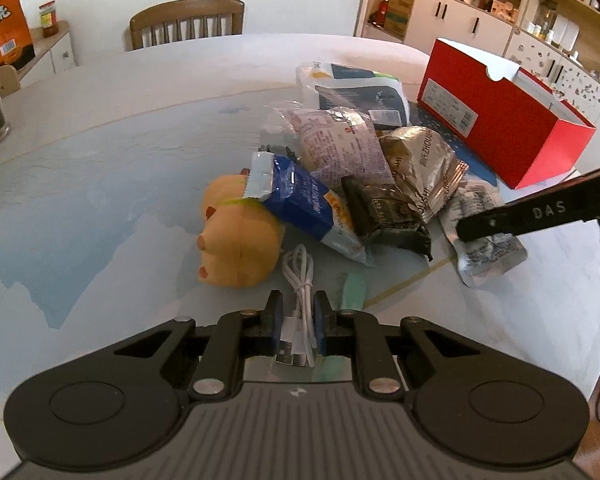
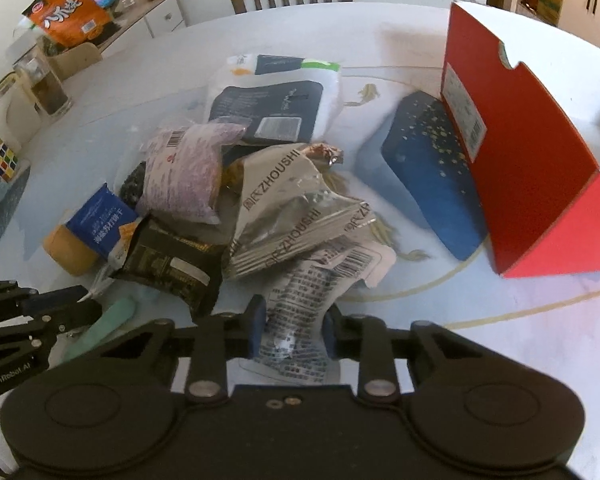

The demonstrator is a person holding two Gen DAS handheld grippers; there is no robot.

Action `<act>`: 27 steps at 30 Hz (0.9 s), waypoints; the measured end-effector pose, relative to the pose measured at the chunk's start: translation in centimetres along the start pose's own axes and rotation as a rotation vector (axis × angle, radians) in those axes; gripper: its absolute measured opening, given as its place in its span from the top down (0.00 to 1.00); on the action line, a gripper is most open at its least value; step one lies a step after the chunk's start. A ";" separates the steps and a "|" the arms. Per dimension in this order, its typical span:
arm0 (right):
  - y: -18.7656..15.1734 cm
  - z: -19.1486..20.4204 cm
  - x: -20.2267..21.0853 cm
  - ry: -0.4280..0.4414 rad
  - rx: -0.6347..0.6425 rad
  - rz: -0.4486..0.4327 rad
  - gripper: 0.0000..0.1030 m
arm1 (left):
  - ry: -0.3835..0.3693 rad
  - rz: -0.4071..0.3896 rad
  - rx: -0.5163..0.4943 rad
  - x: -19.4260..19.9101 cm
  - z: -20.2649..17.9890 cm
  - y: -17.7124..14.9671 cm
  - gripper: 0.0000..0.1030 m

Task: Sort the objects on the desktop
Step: 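Lift the sachet with the right gripper while the left gripper carries the cable toward the shoebox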

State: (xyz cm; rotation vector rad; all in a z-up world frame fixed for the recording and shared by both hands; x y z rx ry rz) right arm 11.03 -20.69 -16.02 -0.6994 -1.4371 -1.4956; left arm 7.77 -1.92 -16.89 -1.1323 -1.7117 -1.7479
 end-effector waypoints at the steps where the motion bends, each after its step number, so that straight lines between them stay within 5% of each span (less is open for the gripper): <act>1: -0.2 0.1 0.1 -0.001 0.004 0.002 0.73 | 0.001 0.000 0.005 0.0 0.1 0.0 0.86; 27: -2.6 0.5 4.6 0.015 0.040 0.003 0.83 | -0.027 -0.026 0.045 4.2 -0.3 -0.2 0.86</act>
Point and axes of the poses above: each gripper's, at about its wrist camera, not at the fingertips, and x roughly against the way its jaws point, z to its left, y to its top, the point moved 8 cm from there along -x, roughly the way its jaws point, and after that the axes turned 2 degrees about z, right-handed, at the moved point
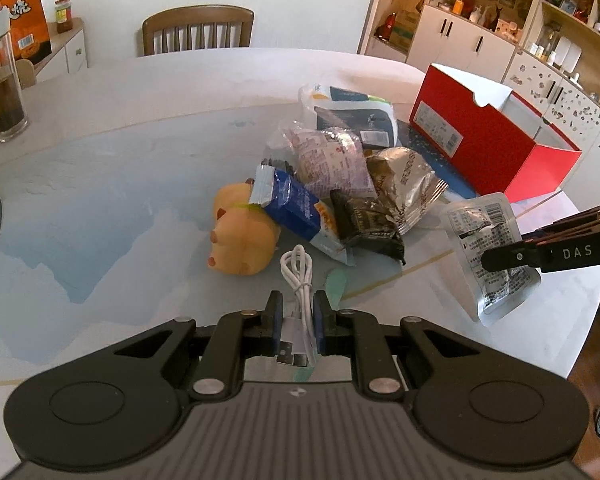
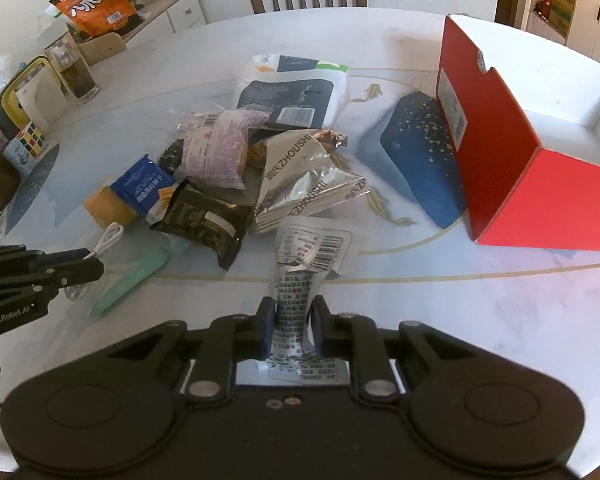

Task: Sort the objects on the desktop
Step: 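Lift the sachet with the right gripper while the left gripper carries the cable toward the shoebox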

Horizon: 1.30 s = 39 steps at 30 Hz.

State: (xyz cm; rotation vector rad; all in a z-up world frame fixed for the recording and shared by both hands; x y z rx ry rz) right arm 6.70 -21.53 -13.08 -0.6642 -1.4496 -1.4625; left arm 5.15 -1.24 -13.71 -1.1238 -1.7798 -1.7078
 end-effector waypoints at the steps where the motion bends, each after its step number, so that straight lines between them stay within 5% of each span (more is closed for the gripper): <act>1: 0.0 0.0 0.3 0.001 -0.001 -0.003 0.83 | -0.002 -0.004 -0.001 0.3 -0.1 0.1 0.86; 22: 2.5 0.4 7.7 0.009 0.067 -0.099 0.83 | -0.048 -0.086 -0.063 5.9 -2.0 3.7 0.86; 39: 8.6 -8.3 10.3 0.108 0.193 -0.148 0.83 | 0.018 -0.126 -0.012 3.1 -10.9 10.0 0.86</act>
Point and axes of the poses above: each gripper's, at about its wrist camera, not at the fingertips, and x roughly against the way its jaws point, z to its left, y to its top, the point moved 8 cm from there along -x, roughly the way its jaws point, and after that the axes turned 2 degrees about z, right-handed, at the moved point
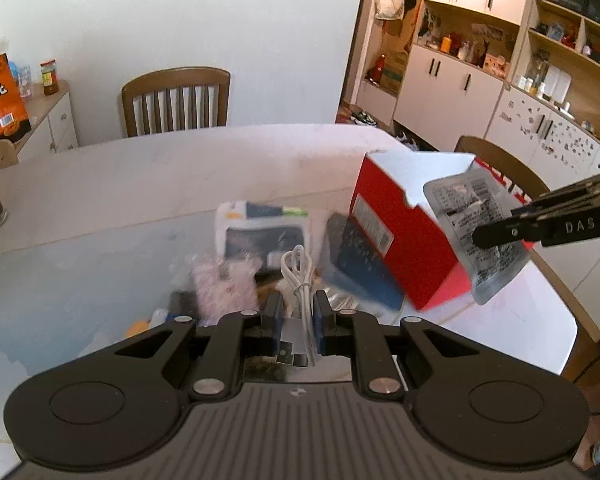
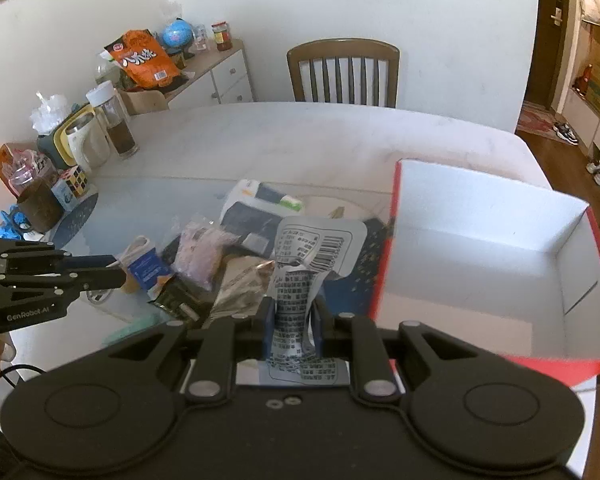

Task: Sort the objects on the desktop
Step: 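Lift the sachet with the right gripper while the left gripper carries the cable toward the shoebox, then lower the sachet into the shoebox and open the right gripper while the left gripper releases the cable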

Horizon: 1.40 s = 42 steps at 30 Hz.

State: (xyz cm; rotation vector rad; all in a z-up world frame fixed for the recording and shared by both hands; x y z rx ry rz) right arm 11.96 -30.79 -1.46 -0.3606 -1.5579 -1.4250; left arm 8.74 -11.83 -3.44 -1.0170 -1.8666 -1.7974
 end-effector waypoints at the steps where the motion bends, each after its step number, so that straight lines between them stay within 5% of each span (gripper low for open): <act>1: 0.1 -0.5 0.1 0.003 0.004 -0.001 0.83 | 0.004 -0.002 0.002 -0.2 -0.5 0.4 0.86; 22: 1.2 -10.2 0.0 0.019 0.010 0.017 0.83 | -0.012 -0.002 -0.083 -5.9 -10.0 5.8 0.86; 42: 0.5 -17.9 -2.9 0.000 -0.062 0.077 0.84 | -0.094 0.098 -0.206 -15.5 -18.4 9.1 0.86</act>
Point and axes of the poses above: each gripper's, at about its wrist camera, not at the fingertips, and x roughly against the way its jaws point, z to its left, y to its top, the point moved 8 cm from there along -x, roughly the way its jaws point, and after that the axes turned 2 degrees about z, right-handed, at the moved point
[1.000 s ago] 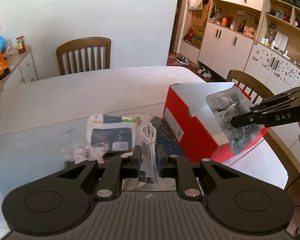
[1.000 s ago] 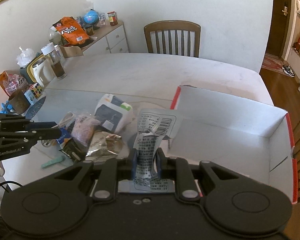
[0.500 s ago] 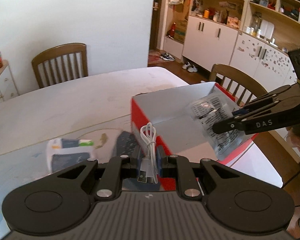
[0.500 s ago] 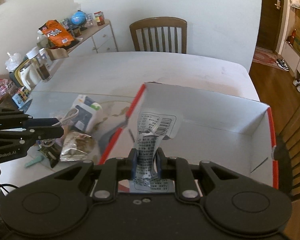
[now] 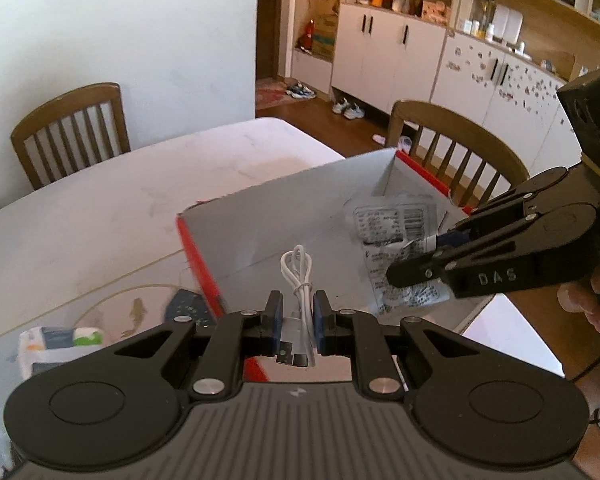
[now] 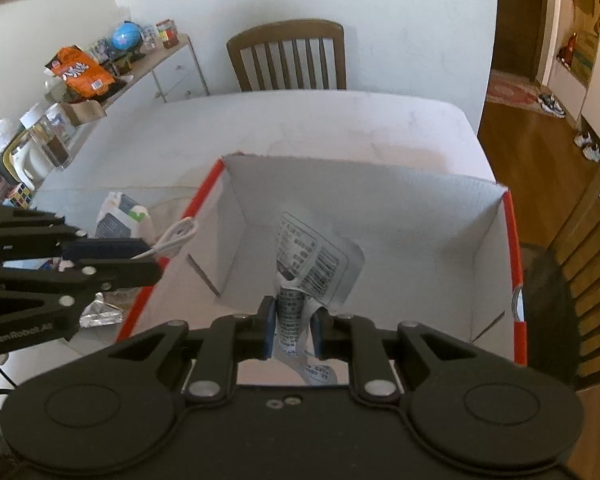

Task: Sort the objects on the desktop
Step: 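Lower the sachet into the shoebox and open the right gripper while the left gripper releases the cable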

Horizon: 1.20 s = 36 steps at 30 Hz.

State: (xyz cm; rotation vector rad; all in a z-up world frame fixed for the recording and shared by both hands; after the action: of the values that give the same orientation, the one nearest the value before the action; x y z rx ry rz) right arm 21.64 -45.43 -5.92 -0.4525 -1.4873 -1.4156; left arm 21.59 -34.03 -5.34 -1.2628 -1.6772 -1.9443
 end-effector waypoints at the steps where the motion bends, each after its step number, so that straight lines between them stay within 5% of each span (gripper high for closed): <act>1: -0.2 -0.2 -0.3 0.003 -0.002 0.012 0.84 | 0.001 0.013 -0.006 -0.7 -0.2 0.0 0.86; 20: -2.2 -2.8 -6.1 0.067 -0.007 0.230 0.84 | 0.038 0.204 -0.051 -9.2 -0.5 -0.5 0.86; 36: -1.9 -3.4 -6.6 0.087 0.001 0.247 0.84 | 0.041 0.359 -0.109 -12.0 -0.9 -1.0 0.86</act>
State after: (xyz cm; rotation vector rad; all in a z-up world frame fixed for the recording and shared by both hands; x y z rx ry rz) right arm 24.37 -46.66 -13.02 -0.5473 -1.3134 -1.2248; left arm 27.46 -38.38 -14.97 -1.4374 -1.2359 -1.8464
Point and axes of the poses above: each gripper's, at about its wrist camera, not at the fingertips, and x roughly against the way its jaws point, z to its left, y to its top, the point moved 8 cm from there along -x, roughly the way its jaws point, and after that the axes turned 2 degrees about z, right-handed, at the moved point
